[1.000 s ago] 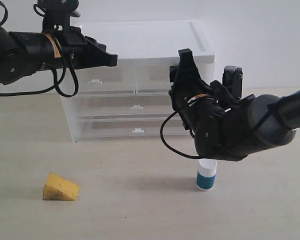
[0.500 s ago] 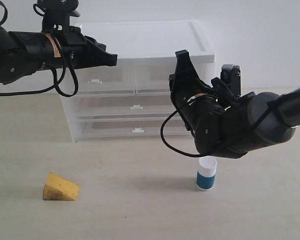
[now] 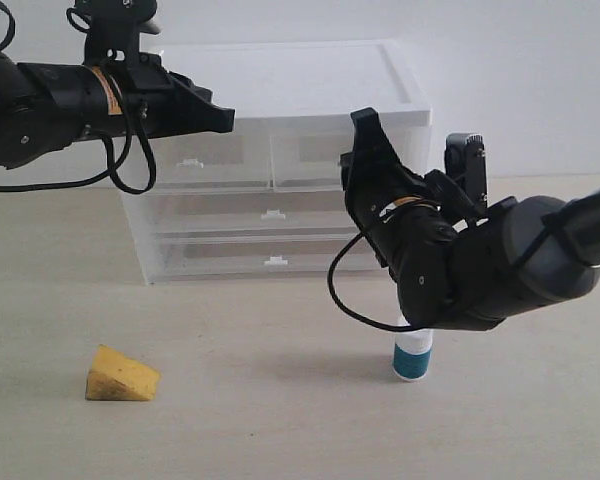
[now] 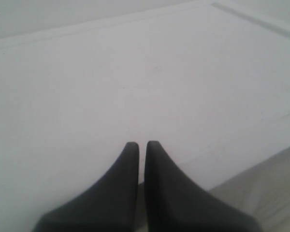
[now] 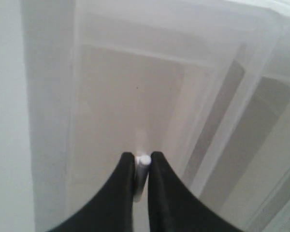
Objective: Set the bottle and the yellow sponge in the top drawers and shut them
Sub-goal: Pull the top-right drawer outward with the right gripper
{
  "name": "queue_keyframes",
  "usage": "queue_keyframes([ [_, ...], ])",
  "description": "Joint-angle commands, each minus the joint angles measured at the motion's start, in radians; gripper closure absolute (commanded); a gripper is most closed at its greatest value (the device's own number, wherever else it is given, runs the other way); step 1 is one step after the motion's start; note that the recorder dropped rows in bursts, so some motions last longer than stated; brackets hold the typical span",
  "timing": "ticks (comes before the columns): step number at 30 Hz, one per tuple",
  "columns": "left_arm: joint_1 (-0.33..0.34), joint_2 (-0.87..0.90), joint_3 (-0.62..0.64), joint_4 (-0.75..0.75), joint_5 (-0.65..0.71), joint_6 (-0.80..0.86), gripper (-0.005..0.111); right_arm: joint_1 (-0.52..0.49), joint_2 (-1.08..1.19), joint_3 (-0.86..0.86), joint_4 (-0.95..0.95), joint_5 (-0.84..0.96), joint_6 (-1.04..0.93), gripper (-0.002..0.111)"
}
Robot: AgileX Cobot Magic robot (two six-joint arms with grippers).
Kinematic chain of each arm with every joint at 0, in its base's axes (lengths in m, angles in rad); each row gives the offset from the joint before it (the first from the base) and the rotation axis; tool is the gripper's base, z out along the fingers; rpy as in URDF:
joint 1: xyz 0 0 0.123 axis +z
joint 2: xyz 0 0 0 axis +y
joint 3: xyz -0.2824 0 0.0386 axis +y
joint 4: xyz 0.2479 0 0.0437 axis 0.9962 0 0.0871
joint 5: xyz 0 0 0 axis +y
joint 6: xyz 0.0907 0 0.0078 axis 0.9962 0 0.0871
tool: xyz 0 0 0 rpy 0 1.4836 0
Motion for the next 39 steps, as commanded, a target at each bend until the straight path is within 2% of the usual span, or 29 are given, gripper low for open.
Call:
queue_keyframes([
  [1, -0.002, 0.003, 0.006, 0.006, 0.061, -0.001, 0.103, 0.01, -0.041, 0.029, -0.003, 0.007, -0.017, 0.108],
  [11, -0.002, 0.003, 0.006, 0.006, 0.061, -0.001, 0.103, 0.011, -0.163, 0.124, 0.006, 0.096, -0.029, 0.108],
  [20, -0.002, 0.003, 0.006, 0.006, 0.061, -0.001, 0.103, 0.069, -0.205, 0.204, 0.035, 0.092, -0.023, 0.108],
  [28, -0.002, 0.003, 0.006, 0.006, 0.061, -0.001, 0.103, 0.147, -0.223, 0.272, 0.094, 0.021, -0.033, 0.108],
  [39, -0.002, 0.003, 0.006, 0.006, 0.061, -0.003, 0.103, 0.179, -0.33, 0.366, 0.129, 0.038, -0.072, 0.108],
])
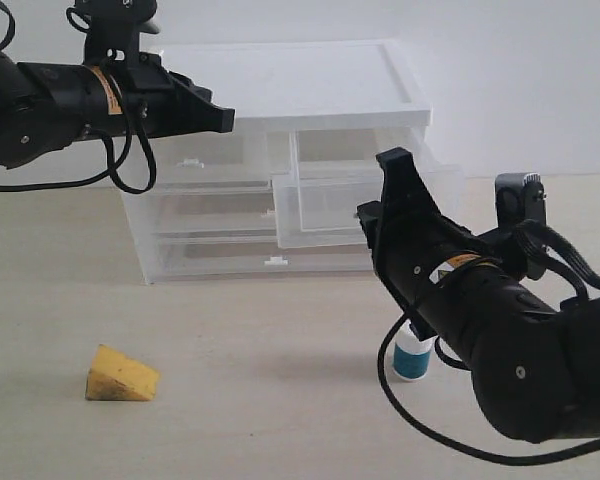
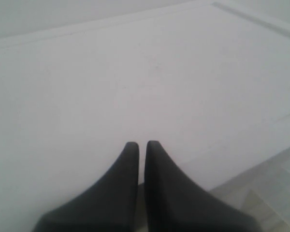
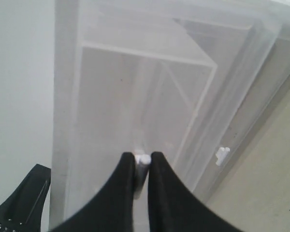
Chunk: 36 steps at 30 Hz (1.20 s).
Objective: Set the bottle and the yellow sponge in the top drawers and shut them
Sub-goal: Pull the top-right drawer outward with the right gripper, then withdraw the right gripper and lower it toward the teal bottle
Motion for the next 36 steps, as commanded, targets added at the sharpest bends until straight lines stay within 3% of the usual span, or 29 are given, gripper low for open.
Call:
queue_keyframes([
  [1, -0.002, 0.003, 0.006, 0.006, 0.06, -0.003, 0.103, 0.035, -0.031, 0.026, 0.008, 0.002, -0.033, 0.108],
  [15, -0.002, 0.003, 0.006, -0.002, 0.06, -0.005, 0.103, 0.155, -0.031, 0.042, 0.138, -0.013, -0.135, 0.108],
  [25, -0.002, 0.003, 0.006, -0.002, 0.06, -0.005, 0.103, 0.173, -0.032, 0.071, 0.146, -0.048, -0.138, 0.108],
  [28, -0.002, 0.003, 0.006, -0.002, 0.06, -0.005, 0.103, 0.173, -0.032, 0.071, 0.146, -0.05, -0.138, 0.096],
  [34, -0.002, 0.003, 0.006, -0.002, 0.06, -0.005, 0.103, 0.173, -0.032, 0.071, 0.138, -0.04, -0.165, 0.045],
  [36, -0.002, 0.003, 0.006, -0.002, 0.06, -0.005, 0.103, 0.173, -0.032, 0.071, 0.12, 0.002, -0.194, 0.035],
])
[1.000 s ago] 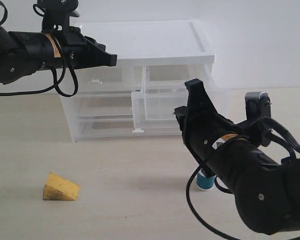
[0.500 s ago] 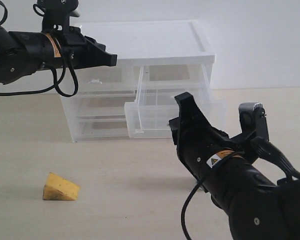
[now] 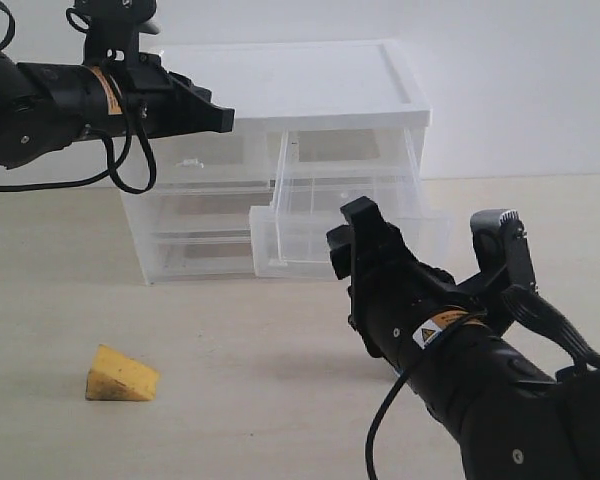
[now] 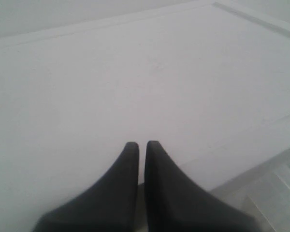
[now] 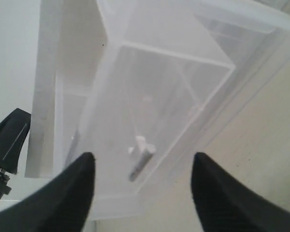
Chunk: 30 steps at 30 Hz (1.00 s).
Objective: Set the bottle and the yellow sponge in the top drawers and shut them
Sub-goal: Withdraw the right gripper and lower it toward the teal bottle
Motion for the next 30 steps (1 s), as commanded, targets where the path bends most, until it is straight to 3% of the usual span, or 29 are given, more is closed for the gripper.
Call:
queue_keyframes([
  [1, -0.002, 0.003, 0.006, 0.0, 0.059, -0.005, 0.103, 0.0, -0.012, 0.004, -0.032, 0.059, -0.053, 0.033],
  [13, -0.002, 0.003, 0.006, 0.0, 0.068, -0.005, 0.103, 0.0, -0.012, 0.004, -0.277, 0.311, -0.275, 0.033],
  [20, -0.002, 0.003, 0.006, 0.0, 0.09, -0.005, 0.103, 0.0, -0.046, 0.004, -0.685, 0.382, -0.309, 0.036],
  [21, -0.002, 0.003, 0.006, 0.0, 0.091, -0.005, 0.103, 0.0, -0.088, 0.004, -0.837, 0.406, -0.319, 0.049],
  [25, -0.002, 0.003, 0.006, 0.003, 0.104, -0.003, 0.103, 0.0, -0.193, 0.004, -1.052, 0.548, -0.36, 0.083],
  [26, -0.002, 0.003, 0.006, 0.006, 0.112, -0.003, 0.103, 0.0, -0.255, 0.004, -1.082, 0.662, -0.426, 0.104],
  [30, -0.002, 0.003, 0.006, 0.006, 0.114, -0.003, 0.103, 0.0, -0.356, 0.004, -1.079, 0.837, -0.574, 0.108],
])
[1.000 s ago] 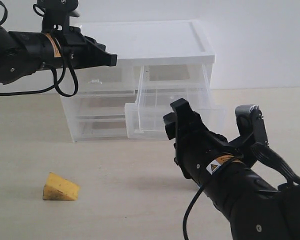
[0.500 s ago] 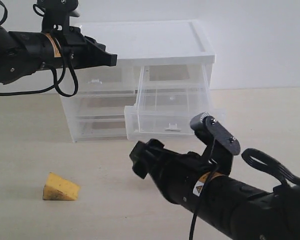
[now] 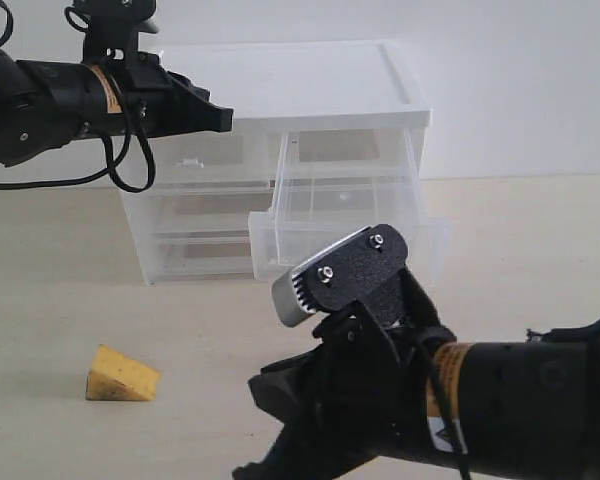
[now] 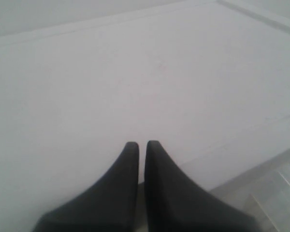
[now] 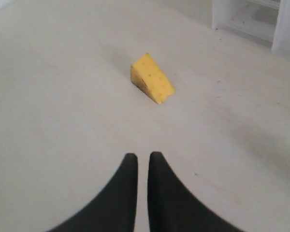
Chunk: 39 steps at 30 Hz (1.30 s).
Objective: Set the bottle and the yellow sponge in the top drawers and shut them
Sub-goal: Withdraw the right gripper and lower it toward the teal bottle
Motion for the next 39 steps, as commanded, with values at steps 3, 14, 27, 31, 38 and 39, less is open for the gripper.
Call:
queue_keyframes([
  [3, -0.002, 0.005, 0.008, 0.004, 0.083, -0.003, 0.103, -0.073, -0.175, 0.004, -0.029, 0.258, -0.242, 0.108],
  [14, -0.002, 0.005, 0.008, 0.004, 0.085, -0.003, 0.103, -0.358, -0.25, 0.256, 0.122, -0.32, -0.33, 0.108],
  [27, -0.002, 0.005, 0.008, 0.004, 0.081, 0.0, 0.103, -0.358, -0.184, 0.443, 0.309, -0.466, -0.422, 0.04],
  [31, -0.002, 0.005, 0.008, 0.004, 0.081, 0.0, 0.103, -0.358, -0.054, 0.443, 0.328, -0.545, -0.422, 0.038],
  [38, -0.002, 0.005, 0.008, 0.004, 0.081, 0.0, 0.103, -0.358, 0.157, 0.379, 0.328, -0.641, -0.413, 0.038],
  [39, -0.002, 0.005, 0.008, 0.004, 0.081, 0.0, 0.103, -0.358, 0.18, 0.365, 0.331, -0.639, -0.413, 0.038],
])
